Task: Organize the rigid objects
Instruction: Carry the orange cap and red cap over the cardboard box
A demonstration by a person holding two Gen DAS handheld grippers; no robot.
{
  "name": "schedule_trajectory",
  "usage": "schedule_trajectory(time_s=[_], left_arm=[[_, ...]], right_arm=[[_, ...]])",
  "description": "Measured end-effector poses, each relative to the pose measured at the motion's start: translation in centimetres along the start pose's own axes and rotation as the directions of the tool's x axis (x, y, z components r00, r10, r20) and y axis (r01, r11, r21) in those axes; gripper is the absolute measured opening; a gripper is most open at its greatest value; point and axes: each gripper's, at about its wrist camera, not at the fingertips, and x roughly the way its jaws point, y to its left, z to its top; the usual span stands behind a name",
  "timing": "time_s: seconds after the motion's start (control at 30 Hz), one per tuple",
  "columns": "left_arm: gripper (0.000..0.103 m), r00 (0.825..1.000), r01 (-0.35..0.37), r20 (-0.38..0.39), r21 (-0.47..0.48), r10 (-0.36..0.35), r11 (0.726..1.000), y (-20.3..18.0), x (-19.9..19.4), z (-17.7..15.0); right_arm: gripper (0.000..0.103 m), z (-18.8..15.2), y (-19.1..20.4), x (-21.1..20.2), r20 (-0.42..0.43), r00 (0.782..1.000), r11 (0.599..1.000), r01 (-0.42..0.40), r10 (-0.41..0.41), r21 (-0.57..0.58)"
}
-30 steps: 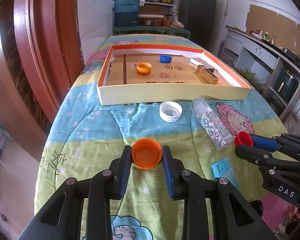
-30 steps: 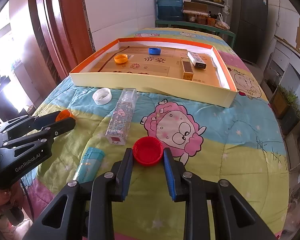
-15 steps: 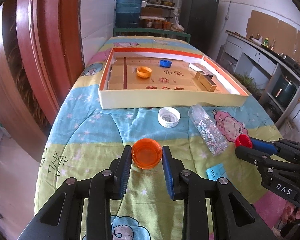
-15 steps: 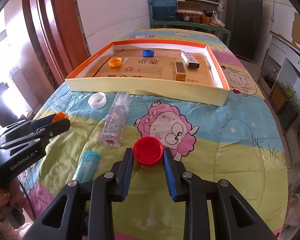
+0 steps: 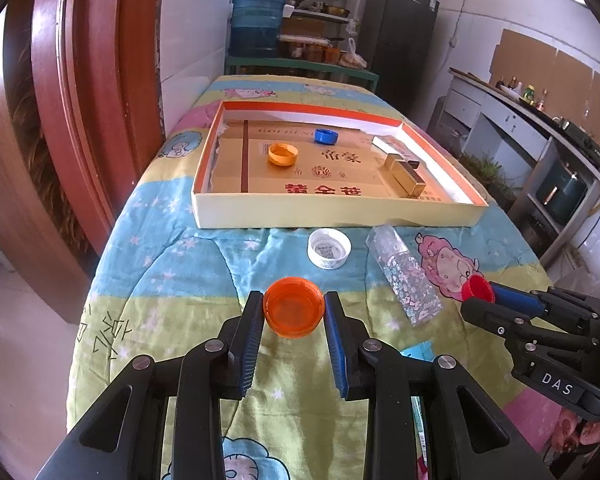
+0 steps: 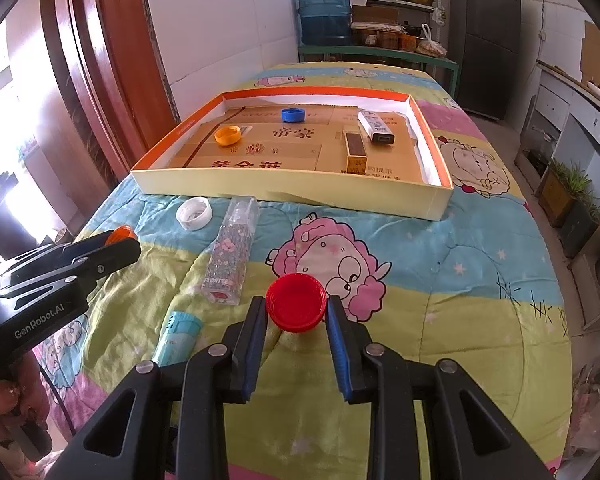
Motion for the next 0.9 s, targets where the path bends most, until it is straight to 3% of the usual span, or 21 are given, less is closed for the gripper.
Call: schedule_trajectory(time_s=[0.4, 0.9], left_arm=[[0.031, 1.0, 0.013, 0.024, 0.02, -0.013, 1.0, -0.8, -0.4, 1.4], [0.031, 0.997, 0.01, 0.073, 0.07, -0.015, 0.997, -1.9, -0.3, 5.4]], right_arm=[[0.03, 1.1, -0.1, -0.3, 0.024, 1.0, 1.0, -0.008, 0.008, 0.002], [0.03, 4.5, 0.2, -1.0, 0.099, 0.995, 1.0, -0.007, 0.01, -0.03]])
